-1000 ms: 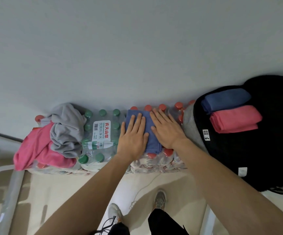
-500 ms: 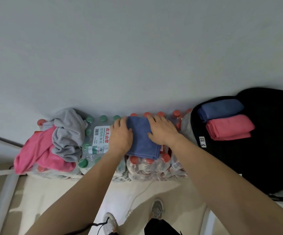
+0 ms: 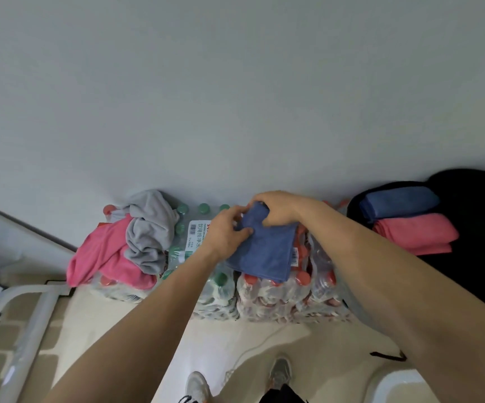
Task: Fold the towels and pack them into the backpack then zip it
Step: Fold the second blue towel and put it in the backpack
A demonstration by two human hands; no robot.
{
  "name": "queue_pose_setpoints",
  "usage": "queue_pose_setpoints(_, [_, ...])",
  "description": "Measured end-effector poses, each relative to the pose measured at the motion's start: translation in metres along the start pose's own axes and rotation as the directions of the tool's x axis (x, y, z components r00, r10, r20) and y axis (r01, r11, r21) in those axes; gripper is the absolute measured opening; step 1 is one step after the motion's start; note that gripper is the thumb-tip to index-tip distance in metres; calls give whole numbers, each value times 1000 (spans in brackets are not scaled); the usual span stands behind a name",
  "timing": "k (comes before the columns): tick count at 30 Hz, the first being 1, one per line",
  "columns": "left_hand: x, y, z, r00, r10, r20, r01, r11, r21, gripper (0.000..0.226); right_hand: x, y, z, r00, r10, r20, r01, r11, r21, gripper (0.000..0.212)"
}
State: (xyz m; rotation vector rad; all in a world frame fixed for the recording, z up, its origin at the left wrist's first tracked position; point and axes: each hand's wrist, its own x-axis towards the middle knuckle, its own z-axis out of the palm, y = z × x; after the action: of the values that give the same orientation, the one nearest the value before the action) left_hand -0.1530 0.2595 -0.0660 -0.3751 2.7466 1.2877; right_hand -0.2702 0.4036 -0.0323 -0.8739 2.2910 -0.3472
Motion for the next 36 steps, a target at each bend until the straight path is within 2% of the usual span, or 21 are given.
queue_pose_setpoints(2, [-4, -2, -3, 983, -76, 168, 68, 996, 54, 54, -9, -2, -3, 1000, 3, -13, -3, 1000, 21, 29])
queue_pose_setpoints(4, [-9, -2, -8, 945, -138, 298, 87, 980, 179, 52, -20, -2, -7, 999, 47, -27, -45, 997, 61, 25])
queue_pose_setpoints(5, [-10, -2, -12, 942, -143, 305, 94, 981, 171, 49, -24, 1, -7, 996, 82, -29, -79, 993, 90, 24])
queue_pose_setpoints(7, [-6, -3, -21, 959, -142, 247, 145, 989, 6, 48, -29, 12, -5, 987, 156, -32, -148, 974, 174, 27])
queue_pose_setpoints(9, [6, -6, -28, 967, -168, 193, 204, 961, -184, 52, -35, 26, 1, 979, 199, -52, -174, 936, 307, 53])
queue_pose_setpoints(10, [11, -6, -30, 967, -182, 176, 219, 949, -225, 53, -36, 35, 7, 972, 226, -62, -186, 904, 384, 61])
queue_pose_setpoints(11, [16, -6, -30, 971, -181, 153, 212, 954, -213, 52, -39, 41, 14, 966, 252, -56, -203, 874, 441, 60])
queue_pose_setpoints(13, [25, -6, -19, 982, -148, 120, 161, 981, -107, 51, -41, 53, 31, 948, 315, -35, -261, 838, 479, 45])
queue_pose_setpoints(14, [30, -6, -9, 986, -131, 107, 135, 990, -28, 49, -40, 59, 40, 936, 348, -52, -287, 842, 457, 43])
queue_pose_setpoints(17, [38, -11, 18, 984, -134, 115, 106, 969, 223, 50, -41, 63, 62, 895, 428, -126, -375, 874, 310, 55])
queue_pose_setpoints(19, [40, -12, 27, 993, -106, 60, 79, 935, 345, 51, -41, 57, 68, 855, 452, -254, -411, 889, 200, 60])
queue_pose_setpoints(20, [39, -11, 29, 999, -39, 9, 32, 921, 389, 49, -41, 51, 70, 835, 421, -354, -403, 906, 127, 58])
queue_pose_setpoints(22, [33, -8, 37, 983, 168, -74, -119, 890, 441, 44, -39, 37, 74, 790, 242, -563, -292, 956, 0, 50])
queue_pose_setpoints(23, [29, -8, 44, 964, 256, -77, -191, 862, 469, 44, -35, 34, 79, 777, 159, -609, -227, 973, -36, 48])
queue_pose_setpoints(25, [20, -15, 59, 939, 344, -1, -288, 787, 546, 50, -31, 33, 93, 822, 118, -557, -194, 978, -78, 56])
queue_pose_setpoints(27, [13, -29, 73, 939, 325, 113, -321, 710, 627, 57, -29, 41, 113, 879, 170, -445, -255, 957, -138, 63])
queue_pose_setpoints(29, [13, -41, 77, 943, 287, 165, -321, 671, 668, 61, -30, 47, 128, 896, 202, -396, -280, 948, -151, 73])
queue_pose_setpoints(32, [19, -43, 79, 945, 261, 199, -325, 658, 679, 63, -27, 51, 133, 889, 215, -404, -282, 953, -114, 81])
queue_pose_setpoints(36, [29, -35, 63, 931, 257, 258, -363, 721, 590, 59, -25, 52, 120, 915, 194, -354, -251, 960, -123, 68])
